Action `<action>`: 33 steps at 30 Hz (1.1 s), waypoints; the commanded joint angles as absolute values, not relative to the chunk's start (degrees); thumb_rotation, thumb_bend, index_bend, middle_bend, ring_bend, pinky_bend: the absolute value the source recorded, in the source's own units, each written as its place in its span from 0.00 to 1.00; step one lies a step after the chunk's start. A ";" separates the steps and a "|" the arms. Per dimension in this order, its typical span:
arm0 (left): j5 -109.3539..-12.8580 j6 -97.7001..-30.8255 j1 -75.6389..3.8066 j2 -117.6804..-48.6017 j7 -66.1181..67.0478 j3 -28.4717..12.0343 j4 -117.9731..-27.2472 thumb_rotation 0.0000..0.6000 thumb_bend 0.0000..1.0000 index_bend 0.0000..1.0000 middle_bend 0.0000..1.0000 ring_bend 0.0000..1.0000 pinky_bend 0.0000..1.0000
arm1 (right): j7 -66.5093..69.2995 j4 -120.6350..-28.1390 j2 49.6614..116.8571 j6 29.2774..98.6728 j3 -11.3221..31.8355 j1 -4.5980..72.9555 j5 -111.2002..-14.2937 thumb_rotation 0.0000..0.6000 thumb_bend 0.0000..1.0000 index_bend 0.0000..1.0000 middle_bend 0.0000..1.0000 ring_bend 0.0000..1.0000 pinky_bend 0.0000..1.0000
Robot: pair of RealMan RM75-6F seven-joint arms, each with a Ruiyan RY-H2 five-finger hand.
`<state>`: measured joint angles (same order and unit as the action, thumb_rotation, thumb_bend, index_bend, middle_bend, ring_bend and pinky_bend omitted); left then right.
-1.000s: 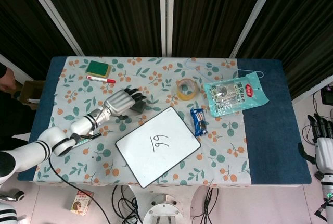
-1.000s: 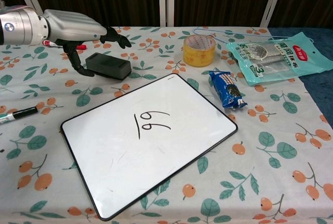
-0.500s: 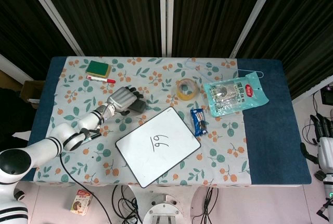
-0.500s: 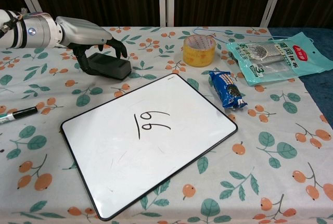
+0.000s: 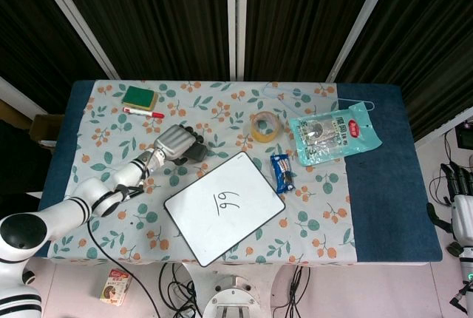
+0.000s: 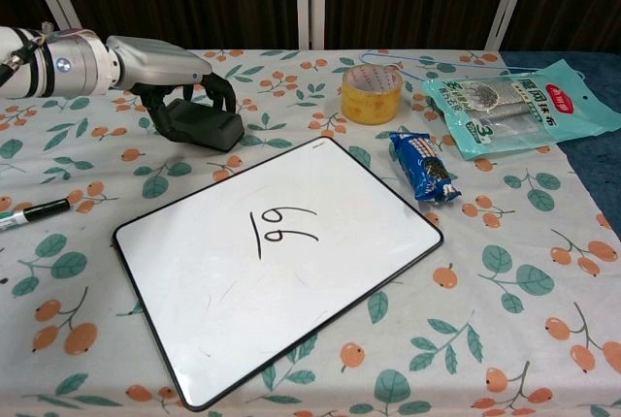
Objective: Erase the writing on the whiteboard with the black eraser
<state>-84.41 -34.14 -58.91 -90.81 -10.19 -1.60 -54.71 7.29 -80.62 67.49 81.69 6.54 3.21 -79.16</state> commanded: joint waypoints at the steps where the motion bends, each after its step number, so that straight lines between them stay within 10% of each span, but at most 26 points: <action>1: -84.30 -34.74 -58.61 -91.59 -10.60 -1.66 -53.63 1.00 0.31 0.28 0.32 0.23 0.35 | 7.43 -80.50 67.46 81.67 6.61 3.20 -79.06 1.00 0.29 0.00 0.00 0.00 0.00; 24: -85.33 -41.25 -56.96 -96.24 -15.24 -2.48 -46.37 1.00 0.37 0.53 0.57 0.47 0.58 | 8.06 -79.65 67.71 80.91 6.80 3.46 -78.61 1.00 0.29 0.00 0.00 0.00 0.00; 33: -87.82 -48.45 -55.84 -89.58 -12.62 -2.96 -58.65 1.00 0.40 0.56 0.60 0.50 0.60 | 8.31 -79.66 67.71 80.89 6.92 3.58 -78.68 1.00 0.29 0.00 0.00 0.00 0.00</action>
<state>-86.58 -45.60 -56.50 -92.64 -15.38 -2.96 -53.14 8.28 -79.67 67.70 80.91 6.89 3.56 -78.69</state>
